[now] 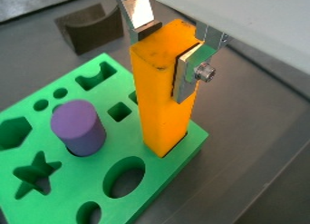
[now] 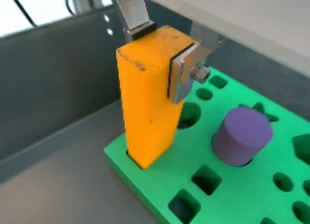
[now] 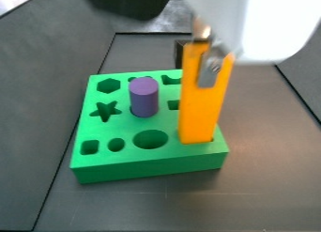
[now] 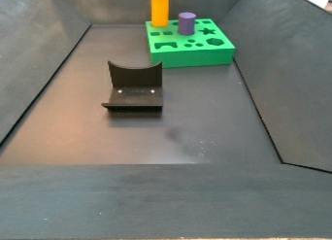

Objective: Pick up the rectangle object. Move up. Place the rectangle object on the fixture. Regrasp the rectangle object. Move to above the board. Insert the rectangle object.
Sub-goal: Insert the rectangle object.

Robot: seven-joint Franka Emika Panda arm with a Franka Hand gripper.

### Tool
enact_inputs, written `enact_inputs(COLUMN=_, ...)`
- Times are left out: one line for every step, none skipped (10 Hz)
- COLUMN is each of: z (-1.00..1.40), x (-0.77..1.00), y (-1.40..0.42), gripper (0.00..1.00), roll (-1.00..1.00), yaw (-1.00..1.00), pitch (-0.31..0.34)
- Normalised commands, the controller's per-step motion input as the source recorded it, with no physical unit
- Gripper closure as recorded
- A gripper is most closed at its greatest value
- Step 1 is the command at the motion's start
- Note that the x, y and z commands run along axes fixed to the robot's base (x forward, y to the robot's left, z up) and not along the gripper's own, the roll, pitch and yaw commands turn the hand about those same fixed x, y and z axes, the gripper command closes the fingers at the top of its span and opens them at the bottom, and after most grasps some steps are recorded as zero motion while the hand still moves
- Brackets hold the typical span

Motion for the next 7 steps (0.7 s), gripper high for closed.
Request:
enact_inputs(z=-0.41, x=-0.15, y=0.26, gripper=1.0, roll=0.04, yaw=0.0, pitch=0.0)
enact_inputs(z=-0.42, x=0.0, y=0.04, gripper=1.0, roll=0.03, yaw=0.0, pitch=0.017)
enact_inputs(z=-0.65, x=0.0, y=0.0, gripper=1.0, roll=0.14, yaw=0.0, pitch=0.001)
enact_inputs(z=-0.86, x=0.15, y=-0.13, gripper=1.0, roll=0.21, yaw=0.0, pitch=0.026)
enact_inputs(z=-0.04, x=0.0, y=0.0, gripper=1.0, roll=0.0, yaw=0.0, pitch=0.0)
enact_inputs(z=0.0, x=0.0, y=0.0, gripper=1.0, roll=0.0, yaw=0.0, pitch=0.006)
enact_inputs(z=0.0, x=0.0, y=0.0, gripper=1.0, roll=0.0, yaw=0.0, pitch=0.0)
